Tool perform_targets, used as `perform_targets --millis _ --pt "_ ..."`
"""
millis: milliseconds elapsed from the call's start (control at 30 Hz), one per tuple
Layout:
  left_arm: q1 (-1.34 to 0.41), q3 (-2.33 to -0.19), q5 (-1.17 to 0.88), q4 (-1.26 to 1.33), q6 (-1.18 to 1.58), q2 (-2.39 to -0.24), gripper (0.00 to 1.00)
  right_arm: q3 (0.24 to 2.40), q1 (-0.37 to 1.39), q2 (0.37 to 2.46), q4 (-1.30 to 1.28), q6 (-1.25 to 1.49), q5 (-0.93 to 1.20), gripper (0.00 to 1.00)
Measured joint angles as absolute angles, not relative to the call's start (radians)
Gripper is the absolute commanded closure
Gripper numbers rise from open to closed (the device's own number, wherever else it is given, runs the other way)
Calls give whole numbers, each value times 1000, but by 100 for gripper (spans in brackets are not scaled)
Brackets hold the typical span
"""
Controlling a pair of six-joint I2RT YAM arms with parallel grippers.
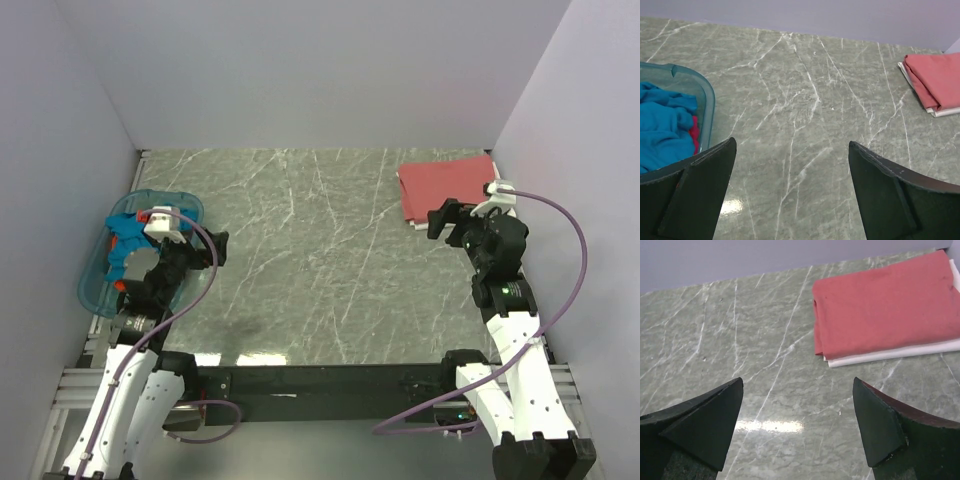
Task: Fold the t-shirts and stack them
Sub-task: Grab the tshirt from the pile
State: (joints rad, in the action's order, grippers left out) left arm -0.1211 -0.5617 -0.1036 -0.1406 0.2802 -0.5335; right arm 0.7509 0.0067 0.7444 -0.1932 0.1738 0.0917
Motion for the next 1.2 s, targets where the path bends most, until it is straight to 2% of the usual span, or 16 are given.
perform_targets --millis 367,800,1100,1200 --pt "-108 -685 20 -262 440 -672 1 727 7 745 -272 -139 405 6" --pt "147 -792 190 -462 691 -868 11 727 7 744 -327 -204 509 7" --pt "216 -857 251 -466 785 -1179 28 727 7 741 -330 -204 517 8" --pt "224 -866 266 -456 792 -1221 40 727 7 741 -330 -204 517 8"
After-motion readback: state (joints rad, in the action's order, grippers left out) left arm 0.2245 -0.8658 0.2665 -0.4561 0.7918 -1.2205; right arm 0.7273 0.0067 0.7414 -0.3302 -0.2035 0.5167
